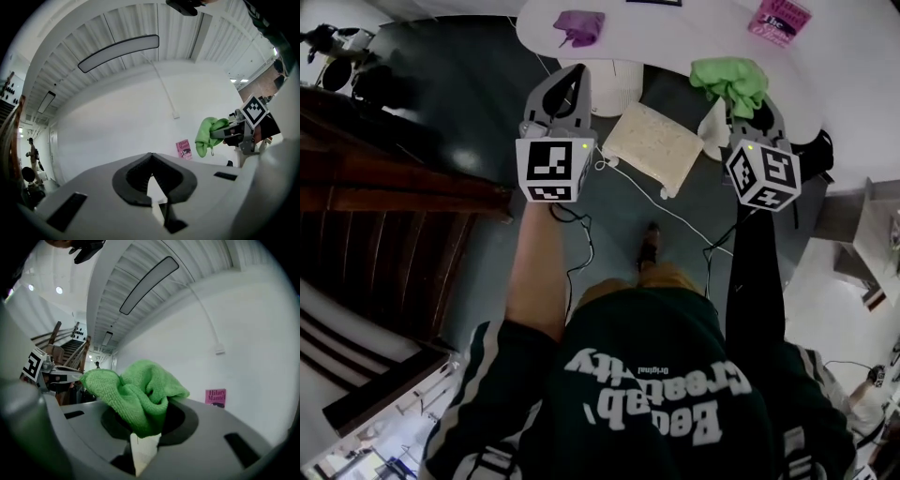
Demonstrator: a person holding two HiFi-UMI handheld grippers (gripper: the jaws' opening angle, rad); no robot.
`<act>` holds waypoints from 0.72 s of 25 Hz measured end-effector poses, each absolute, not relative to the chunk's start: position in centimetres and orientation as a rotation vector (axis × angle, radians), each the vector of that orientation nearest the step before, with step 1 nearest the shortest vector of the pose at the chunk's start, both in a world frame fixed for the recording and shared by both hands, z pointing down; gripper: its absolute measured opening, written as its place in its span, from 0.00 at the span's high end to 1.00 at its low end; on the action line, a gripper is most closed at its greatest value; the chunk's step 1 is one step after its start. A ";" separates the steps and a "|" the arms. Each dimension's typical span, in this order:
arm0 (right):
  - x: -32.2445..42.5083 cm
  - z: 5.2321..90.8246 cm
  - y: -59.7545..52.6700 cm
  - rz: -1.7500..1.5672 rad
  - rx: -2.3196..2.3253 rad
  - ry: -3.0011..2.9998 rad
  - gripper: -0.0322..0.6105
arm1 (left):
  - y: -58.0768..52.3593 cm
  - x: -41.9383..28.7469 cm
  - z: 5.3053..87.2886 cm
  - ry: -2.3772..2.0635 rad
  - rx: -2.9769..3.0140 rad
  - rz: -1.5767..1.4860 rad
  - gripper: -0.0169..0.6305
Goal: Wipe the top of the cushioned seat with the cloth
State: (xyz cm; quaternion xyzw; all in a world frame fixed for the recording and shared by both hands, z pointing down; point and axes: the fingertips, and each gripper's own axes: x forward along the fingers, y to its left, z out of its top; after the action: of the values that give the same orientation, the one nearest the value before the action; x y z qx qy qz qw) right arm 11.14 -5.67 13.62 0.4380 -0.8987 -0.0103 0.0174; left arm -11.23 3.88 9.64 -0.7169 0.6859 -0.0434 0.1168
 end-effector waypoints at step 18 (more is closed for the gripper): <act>4.0 20.2 -16.6 0.103 1.384 -2.721 0.80 | -10.7 -15.4 14.3 1.893 -2.237 -0.143 0.95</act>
State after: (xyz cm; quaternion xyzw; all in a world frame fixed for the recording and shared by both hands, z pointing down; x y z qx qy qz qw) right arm 4.01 -16.64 20.21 0.4527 -0.8900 0.0338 0.0432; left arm -15.38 -10.74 14.29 -0.7585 0.6416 -0.0483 0.1035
